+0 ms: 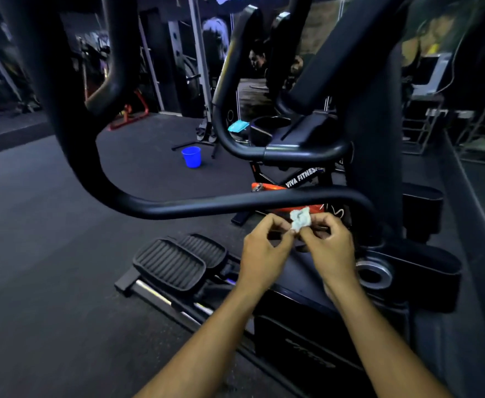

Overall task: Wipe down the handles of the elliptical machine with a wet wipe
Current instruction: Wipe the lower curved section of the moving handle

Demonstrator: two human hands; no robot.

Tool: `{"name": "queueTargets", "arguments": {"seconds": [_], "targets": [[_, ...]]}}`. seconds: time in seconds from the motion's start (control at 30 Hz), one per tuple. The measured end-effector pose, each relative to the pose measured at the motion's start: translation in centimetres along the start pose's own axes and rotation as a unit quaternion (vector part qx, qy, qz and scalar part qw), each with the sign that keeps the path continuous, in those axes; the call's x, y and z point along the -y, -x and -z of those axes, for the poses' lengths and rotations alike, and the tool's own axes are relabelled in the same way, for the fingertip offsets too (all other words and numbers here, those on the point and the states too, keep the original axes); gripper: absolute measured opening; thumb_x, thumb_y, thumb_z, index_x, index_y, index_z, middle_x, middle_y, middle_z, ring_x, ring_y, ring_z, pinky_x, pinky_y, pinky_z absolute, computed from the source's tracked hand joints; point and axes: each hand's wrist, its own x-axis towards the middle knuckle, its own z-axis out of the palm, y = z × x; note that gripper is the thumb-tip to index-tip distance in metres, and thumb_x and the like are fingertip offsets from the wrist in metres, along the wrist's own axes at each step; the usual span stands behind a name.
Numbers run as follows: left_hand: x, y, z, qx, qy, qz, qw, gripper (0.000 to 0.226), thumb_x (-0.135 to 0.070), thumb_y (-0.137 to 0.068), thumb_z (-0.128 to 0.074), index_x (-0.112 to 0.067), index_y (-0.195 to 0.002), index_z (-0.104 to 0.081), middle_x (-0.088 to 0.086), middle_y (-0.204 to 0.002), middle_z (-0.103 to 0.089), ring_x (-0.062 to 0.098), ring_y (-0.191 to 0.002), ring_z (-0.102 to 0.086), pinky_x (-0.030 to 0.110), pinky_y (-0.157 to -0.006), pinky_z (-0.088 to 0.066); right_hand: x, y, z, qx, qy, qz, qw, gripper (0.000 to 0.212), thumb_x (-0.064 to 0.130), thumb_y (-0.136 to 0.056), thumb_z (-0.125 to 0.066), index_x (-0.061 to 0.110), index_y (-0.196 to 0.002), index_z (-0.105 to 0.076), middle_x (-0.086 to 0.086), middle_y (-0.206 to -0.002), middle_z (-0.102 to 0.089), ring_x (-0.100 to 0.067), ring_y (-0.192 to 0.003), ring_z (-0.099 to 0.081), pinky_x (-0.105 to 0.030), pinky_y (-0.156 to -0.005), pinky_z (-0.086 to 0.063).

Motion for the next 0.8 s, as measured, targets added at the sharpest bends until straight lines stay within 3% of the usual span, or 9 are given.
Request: {"name": "queueTargets", "arguments": {"seconds": [0.07,0.17,0.23,0.33,0.37,0.47,0.57,0.7,0.8], "targets": [[0.5,0.3,1.7,0.000,0.017,0.008,1.000,0.005,-0.022,-0.092,-0.068,-0.024,-0.089,-0.065,-0.008,-0.086,-0.071,0.016,-0.085,-0.069,0.049,-0.081,-0.060,0.5,0.6,-1.2,0.019,-0.015,0.003,1.000,0.017,0.030,-0.070,-0.072,0.024,-0.086,-0.068,-0.002,-0.094,-0.072,-0.017,-0.081,-0.071,-0.043,-0.073,-0.060],[2.0,1.6,6.0,-0.005,0.033,0.014,0.999,0.005,-0.024,-0.093,-0.063,-0.023,-0.089,-0.061,-0.001,-0.085,-0.070,0.017,-0.077,-0.064,0.053,-0.075,-0.058,1.2,2.5,-4.7,0.101,-0.061,-0.021,0.993,0.015,0.001,-0.082,-0.073,0.014,-0.088,-0.067,-0.006,-0.088,-0.074,-0.017,-0.070,-0.066,-0.032,-0.061,-0.053],[3.2,3.1,9.4,-0.014,0.049,0.038,0.998,0.007,-0.030,-0.093,-0.062,-0.024,-0.089,-0.060,0.004,-0.081,-0.068,0.016,-0.071,-0.060,0.052,-0.068,-0.053,1.0,4.1,-7.5,0.140,-0.058,-0.030,0.988,0.016,0.005,-0.078,-0.073,0.017,-0.084,-0.064,-0.009,-0.084,-0.073,-0.018,-0.068,-0.063,-0.035,-0.061,-0.052],[5.8,6.3,16.1,-0.076,0.023,0.085,0.993,0.006,-0.035,-0.087,-0.062,-0.029,-0.088,-0.061,-0.004,-0.073,-0.065,0.014,-0.069,-0.059,0.049,-0.071,-0.054,0.9,7.9,-13.7,0.198,-0.052,-0.040,0.978,0.027,0.007,-0.073,-0.077,0.026,-0.085,-0.061,-0.004,-0.086,-0.074,-0.017,-0.073,-0.066,-0.044,-0.072,-0.055],[6.6,7.3,18.1,-0.100,0.025,0.095,0.990,0.003,-0.031,-0.088,-0.064,-0.030,-0.090,-0.062,-0.006,-0.072,-0.064,0.013,-0.068,-0.059,0.043,-0.069,-0.052,1.1,9.2,-15.7,0.218,-0.044,-0.044,0.974,0.032,0.006,-0.073,-0.079,0.028,-0.089,-0.061,0.000,-0.087,-0.075,-0.015,-0.077,-0.068,-0.042,-0.076,-0.055],[8.5,10.3,24.3,-0.158,0.035,0.127,0.979,0.022,-0.010,-0.097,-0.062,-0.030,-0.102,-0.070,-0.013,-0.080,-0.071,0.006,-0.069,-0.062,0.026,-0.067,-0.049,1.6,12.8,-22.3,0.292,-0.060,-0.053,0.953,0.040,-0.004,-0.076,-0.079,0.025,-0.098,-0.062,0.003,-0.087,-0.074,-0.010,-0.078,-0.068,-0.032,-0.075,-0.055],[10.5,12.8,29.8,-0.193,0.057,0.159,0.967,0.019,-0.021,-0.099,-0.060,-0.032,-0.103,-0.076,-0.010,-0.092,-0.075,0.008,-0.075,-0.063,0.031,-0.070,-0.052,2.2,15.8,-28.5,0.363,-0.060,-0.047,0.929,0.034,0.001,-0.076,-0.079,0.020,-0.100,-0.065,-0.001,-0.090,-0.076,-0.013,-0.081,-0.070,-0.032,-0.076,-0.057],[13.2,14.2,36.2,-0.236,0.081,0.188,0.950,0.011,-0.019,-0.101,-0.069,-0.009,-0.105,-0.071,-0.001,-0.085,-0.072,0.012,-0.075,-0.062,0.031,-0.067,-0.053,2.6,18.7,-36.1,0.436,-0.059,-0.062,0.896,0.020,-0.004,-0.082,-0.076,0.011,-0.093,-0.067,-0.011,-0.084,-0.072,-0.009,-0.067,-0.062,-0.023,-0.056,-0.052],[16.2,14.1,41.2,-0.285,0.116,0.223,0.925,0.013,-0.019,-0.103,-0.064,-0.008,-0.098,-0.069,0.009,-0.087,-0.071,0.017,-0.079,-0.065,0.029,-0.067,-0.056,2.5,19.8,-42.4,0.499,-0.055,-0.095,0.860,0.016,0.001,-0.085,-0.076,0.005,-0.097,-0.066,-0.012,-0.083,-0.070,-0.011,-0.057,-0.061,-0.024,-0.046,-0.049]]}}
